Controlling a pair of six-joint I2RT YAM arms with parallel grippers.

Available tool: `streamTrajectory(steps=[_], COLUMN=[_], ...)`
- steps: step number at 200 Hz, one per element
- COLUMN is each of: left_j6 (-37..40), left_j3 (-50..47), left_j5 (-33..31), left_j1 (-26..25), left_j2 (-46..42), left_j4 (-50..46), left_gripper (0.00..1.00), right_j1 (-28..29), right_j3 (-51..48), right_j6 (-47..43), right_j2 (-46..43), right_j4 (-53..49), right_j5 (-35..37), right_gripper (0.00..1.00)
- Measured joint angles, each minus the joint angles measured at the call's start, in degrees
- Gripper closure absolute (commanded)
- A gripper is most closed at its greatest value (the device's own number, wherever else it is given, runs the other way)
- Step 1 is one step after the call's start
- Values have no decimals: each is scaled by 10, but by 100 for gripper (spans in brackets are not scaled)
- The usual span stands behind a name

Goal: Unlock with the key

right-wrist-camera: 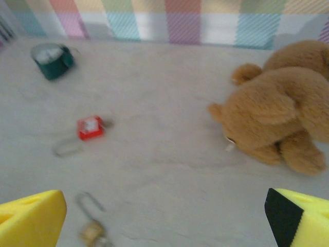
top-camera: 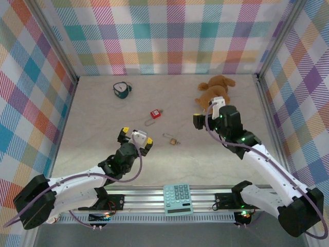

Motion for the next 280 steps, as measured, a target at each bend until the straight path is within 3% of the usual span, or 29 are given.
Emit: streamTrajectory(steps=[32, 63, 130, 149, 207, 280], left_j6=[16, 17, -50, -70, -105, -150], left_j3=[-37, -56, -53, -51, 7, 49], left_j5=[37, 59, 113, 133, 155, 168], left_j1=[108, 209, 324, 342, 359, 392], left_j2=[10, 81, 348, 366, 358, 352], left_j4=[116, 226, 413, 413, 370, 275], left_gripper=[0, 0, 0, 0, 0, 0], right_j1=[-30, -81, -197, -215, -267, -277], right_j3=[-144, -230, -295, -295, -217, -211], right_j6=[-91, -153, -139, -118, -78, -63], right_j2=[-17, 4, 245, 300, 306, 306], right_j4=[139, 260, 574, 633, 596, 569], right_j5=[22, 22, -10, -24, -103, -129], right_gripper=[1, 1, 1, 1, 1, 1])
